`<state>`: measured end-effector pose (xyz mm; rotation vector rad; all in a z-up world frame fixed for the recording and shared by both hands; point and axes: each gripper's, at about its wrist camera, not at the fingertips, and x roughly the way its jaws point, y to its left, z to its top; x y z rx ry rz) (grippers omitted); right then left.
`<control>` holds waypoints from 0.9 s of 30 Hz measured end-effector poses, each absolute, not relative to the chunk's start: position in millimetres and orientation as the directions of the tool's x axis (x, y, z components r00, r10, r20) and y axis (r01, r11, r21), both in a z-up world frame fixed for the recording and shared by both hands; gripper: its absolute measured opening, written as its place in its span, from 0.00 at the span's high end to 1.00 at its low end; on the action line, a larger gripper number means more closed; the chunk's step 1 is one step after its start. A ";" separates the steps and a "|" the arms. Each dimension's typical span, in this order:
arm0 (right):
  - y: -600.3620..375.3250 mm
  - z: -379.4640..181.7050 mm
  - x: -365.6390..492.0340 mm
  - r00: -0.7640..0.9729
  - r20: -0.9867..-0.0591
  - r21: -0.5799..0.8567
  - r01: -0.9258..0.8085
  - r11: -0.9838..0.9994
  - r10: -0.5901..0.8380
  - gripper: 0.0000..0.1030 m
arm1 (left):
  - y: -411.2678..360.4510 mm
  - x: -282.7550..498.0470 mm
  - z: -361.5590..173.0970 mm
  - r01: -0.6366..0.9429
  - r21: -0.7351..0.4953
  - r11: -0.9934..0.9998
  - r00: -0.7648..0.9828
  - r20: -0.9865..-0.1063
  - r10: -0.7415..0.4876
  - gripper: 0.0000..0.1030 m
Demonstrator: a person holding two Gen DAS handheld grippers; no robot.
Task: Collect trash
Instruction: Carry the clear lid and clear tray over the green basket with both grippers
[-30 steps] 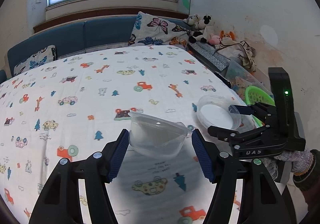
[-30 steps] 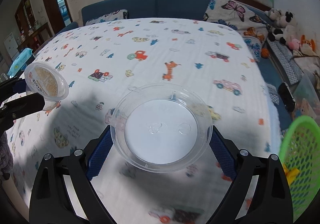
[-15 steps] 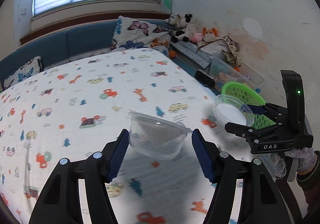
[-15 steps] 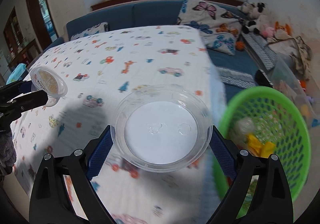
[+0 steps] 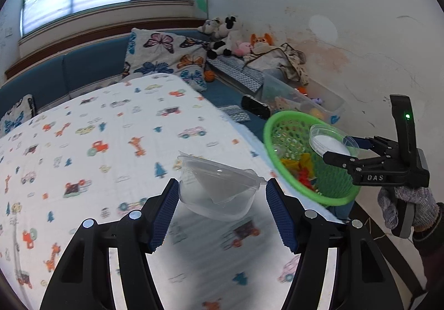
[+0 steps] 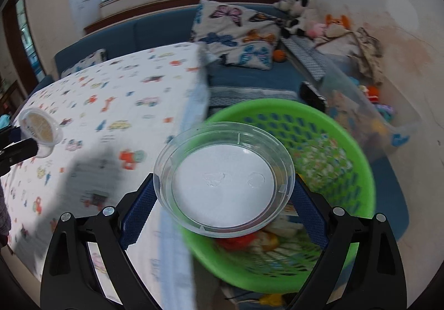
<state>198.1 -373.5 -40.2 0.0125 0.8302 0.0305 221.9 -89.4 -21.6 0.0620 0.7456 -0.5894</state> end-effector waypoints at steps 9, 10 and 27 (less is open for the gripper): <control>-421.2 -45.1 189.9 0.671 -0.741 0.039 0.071 0.997 -0.019 0.10 | -133.9 222.1 -17.9 0.577 -0.143 0.804 0.551 -0.659 -0.512 0.39; -424.2 -46.0 189.1 0.670 -0.742 0.043 0.077 0.996 -0.020 0.10 | -139.3 222.4 -17.6 0.583 -0.143 0.800 0.546 -0.660 -0.516 0.39; -454.1 -47.6 173.9 0.677 -0.736 0.076 0.120 0.990 -0.026 0.09 | -205.0 226.9 -18.4 0.646 -0.143 0.750 0.494 -0.671 -0.553 0.39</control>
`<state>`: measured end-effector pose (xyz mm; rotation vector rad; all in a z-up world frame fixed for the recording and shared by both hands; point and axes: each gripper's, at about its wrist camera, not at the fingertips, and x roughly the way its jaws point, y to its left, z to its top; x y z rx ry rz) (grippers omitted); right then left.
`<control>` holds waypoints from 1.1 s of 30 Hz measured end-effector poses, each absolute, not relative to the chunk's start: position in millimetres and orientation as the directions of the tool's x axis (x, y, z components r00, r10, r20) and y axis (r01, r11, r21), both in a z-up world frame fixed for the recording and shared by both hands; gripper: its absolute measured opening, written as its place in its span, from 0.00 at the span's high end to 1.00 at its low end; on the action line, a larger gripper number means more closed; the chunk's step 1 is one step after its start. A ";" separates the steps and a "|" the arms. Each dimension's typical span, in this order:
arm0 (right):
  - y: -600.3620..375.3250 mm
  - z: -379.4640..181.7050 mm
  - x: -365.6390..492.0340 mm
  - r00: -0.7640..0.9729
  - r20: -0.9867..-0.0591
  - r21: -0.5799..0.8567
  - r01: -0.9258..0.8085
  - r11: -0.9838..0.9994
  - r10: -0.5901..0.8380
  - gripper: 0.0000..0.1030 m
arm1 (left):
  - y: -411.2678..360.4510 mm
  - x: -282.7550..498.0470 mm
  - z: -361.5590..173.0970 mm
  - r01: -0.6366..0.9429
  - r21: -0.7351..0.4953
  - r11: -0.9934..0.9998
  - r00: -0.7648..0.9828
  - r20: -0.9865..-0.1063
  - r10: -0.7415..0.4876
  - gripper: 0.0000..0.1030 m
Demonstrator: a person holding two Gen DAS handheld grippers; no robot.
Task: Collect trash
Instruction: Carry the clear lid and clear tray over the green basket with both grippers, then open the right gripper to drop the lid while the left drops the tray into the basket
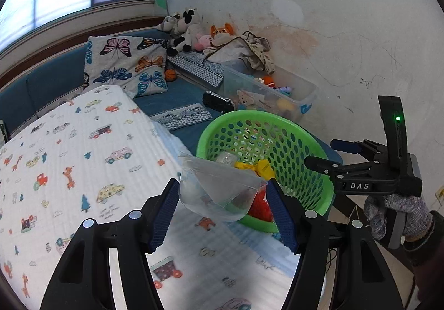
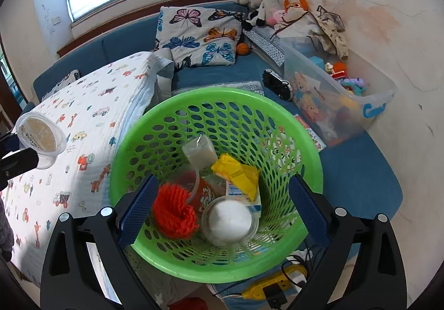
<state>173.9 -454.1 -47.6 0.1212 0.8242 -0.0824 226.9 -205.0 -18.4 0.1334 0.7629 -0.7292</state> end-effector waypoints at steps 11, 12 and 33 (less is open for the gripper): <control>-466.2 -38.2 154.2 0.695 -0.718 0.089 0.131 0.987 -0.028 0.08 | -249.7 226.4 -31.5 0.686 -0.147 0.713 0.435 -0.702 -0.564 0.39; -467.4 -37.8 152.2 0.697 -0.717 0.090 0.133 0.987 -0.029 0.08 | -254.3 226.2 -33.6 0.690 -0.149 0.709 0.428 -0.706 -0.564 0.39; -478.0 -43.3 127.2 0.693 -0.720 0.094 0.156 0.983 -0.041 0.08 | -301.0 225.6 -59.8 0.707 -0.159 0.689 0.357 -0.761 -0.542 0.36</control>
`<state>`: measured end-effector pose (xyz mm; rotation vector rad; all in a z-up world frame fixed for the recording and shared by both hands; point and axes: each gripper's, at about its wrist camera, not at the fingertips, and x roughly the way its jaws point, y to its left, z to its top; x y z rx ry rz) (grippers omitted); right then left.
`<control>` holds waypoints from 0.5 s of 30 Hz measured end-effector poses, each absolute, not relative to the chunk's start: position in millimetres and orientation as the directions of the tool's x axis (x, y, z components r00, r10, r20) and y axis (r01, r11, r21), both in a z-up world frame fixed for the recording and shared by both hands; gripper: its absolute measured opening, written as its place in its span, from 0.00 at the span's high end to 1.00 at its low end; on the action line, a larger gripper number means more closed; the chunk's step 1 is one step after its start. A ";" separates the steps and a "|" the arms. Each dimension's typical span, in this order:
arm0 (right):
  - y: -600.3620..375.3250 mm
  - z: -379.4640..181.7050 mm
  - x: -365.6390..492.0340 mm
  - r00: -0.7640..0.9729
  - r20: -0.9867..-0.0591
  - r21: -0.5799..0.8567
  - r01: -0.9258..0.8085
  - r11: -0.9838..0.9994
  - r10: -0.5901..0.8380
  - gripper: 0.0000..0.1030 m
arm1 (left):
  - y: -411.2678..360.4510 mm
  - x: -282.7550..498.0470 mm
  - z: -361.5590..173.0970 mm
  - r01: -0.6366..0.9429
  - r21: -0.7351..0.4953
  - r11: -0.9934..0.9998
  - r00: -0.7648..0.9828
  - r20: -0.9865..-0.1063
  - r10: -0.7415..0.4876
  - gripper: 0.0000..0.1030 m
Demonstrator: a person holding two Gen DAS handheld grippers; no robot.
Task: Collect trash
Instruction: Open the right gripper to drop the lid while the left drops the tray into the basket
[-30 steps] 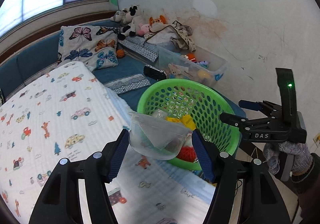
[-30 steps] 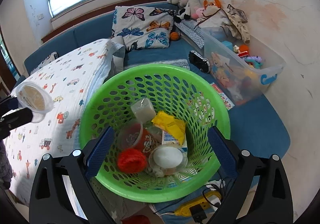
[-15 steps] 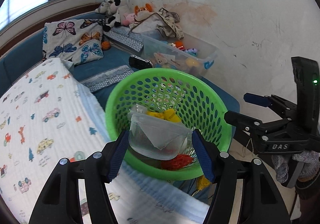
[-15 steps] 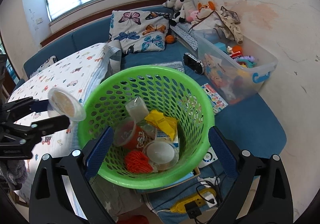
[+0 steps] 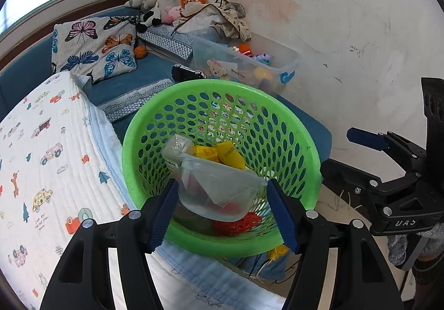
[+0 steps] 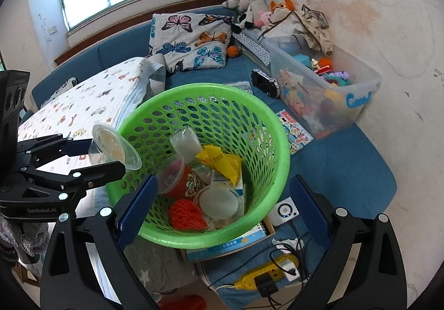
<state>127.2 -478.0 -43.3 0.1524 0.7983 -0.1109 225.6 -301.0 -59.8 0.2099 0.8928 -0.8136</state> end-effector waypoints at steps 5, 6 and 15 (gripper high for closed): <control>-479.0 -44.1 126.3 0.691 -0.722 0.094 0.156 0.983 -0.041 0.08 | -303.5 226.1 -59.4 0.708 -0.155 0.689 0.365 -0.755 -0.545 0.30; -479.0 -44.5 125.9 0.690 -0.723 0.094 0.156 0.983 -0.040 0.08 | -304.4 225.9 -59.4 0.707 -0.156 0.690 0.366 -0.755 -0.545 0.27; -467.6 -45.9 120.4 0.692 -0.721 0.115 0.140 0.983 -0.014 0.08 | -280.0 221.8 -54.2 0.680 -0.164 0.714 0.401 -0.733 -0.549 0.19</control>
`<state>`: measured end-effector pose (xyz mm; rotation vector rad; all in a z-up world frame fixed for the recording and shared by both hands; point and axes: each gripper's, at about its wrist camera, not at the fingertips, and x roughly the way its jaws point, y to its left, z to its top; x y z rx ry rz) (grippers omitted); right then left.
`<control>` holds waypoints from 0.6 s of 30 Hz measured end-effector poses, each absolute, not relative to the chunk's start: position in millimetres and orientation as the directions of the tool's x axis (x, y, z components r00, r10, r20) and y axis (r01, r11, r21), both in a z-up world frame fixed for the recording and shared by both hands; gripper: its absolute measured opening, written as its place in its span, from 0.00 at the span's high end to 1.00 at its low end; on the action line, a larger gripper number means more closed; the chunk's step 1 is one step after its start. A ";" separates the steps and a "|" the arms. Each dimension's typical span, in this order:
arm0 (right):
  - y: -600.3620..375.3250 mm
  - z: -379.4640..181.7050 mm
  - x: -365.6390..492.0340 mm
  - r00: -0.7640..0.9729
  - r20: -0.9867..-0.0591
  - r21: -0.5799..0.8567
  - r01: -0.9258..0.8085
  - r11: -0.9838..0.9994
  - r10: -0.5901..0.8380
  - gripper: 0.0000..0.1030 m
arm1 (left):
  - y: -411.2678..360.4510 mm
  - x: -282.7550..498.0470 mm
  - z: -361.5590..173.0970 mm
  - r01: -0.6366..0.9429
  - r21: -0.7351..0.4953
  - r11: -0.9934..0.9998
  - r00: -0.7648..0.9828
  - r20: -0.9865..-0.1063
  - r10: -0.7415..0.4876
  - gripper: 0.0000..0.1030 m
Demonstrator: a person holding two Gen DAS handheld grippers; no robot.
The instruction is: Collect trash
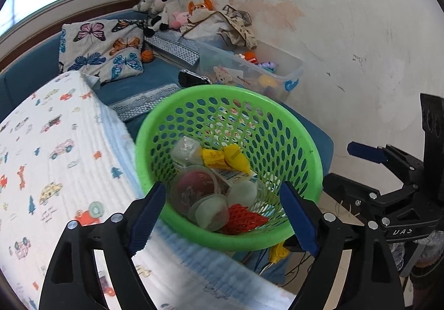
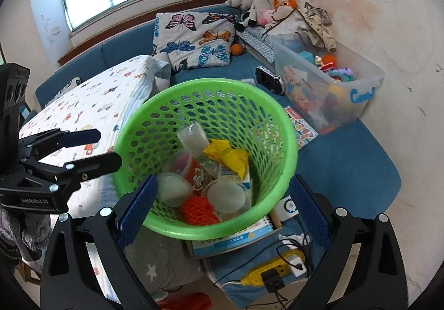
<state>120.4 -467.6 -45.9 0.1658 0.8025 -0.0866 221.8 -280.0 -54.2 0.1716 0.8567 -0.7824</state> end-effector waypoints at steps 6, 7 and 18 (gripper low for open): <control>-450.7 -47.3 118.5 0.694 -0.719 0.134 0.115 0.984 0.017 0.08 | -252.0 217.6 -44.7 0.643 -0.160 0.749 0.455 -0.706 -0.542 0.11; -447.7 -47.5 118.2 0.695 -0.719 0.137 0.111 0.984 0.022 0.08 | -249.3 216.6 -42.8 0.639 -0.155 0.753 0.465 -0.702 -0.539 0.10; -402.4 -40.6 117.4 0.718 -0.695 0.109 0.057 0.992 0.035 0.04 | -192.1 204.8 -27.9 0.567 -0.137 0.812 0.555 -0.665 -0.500 0.07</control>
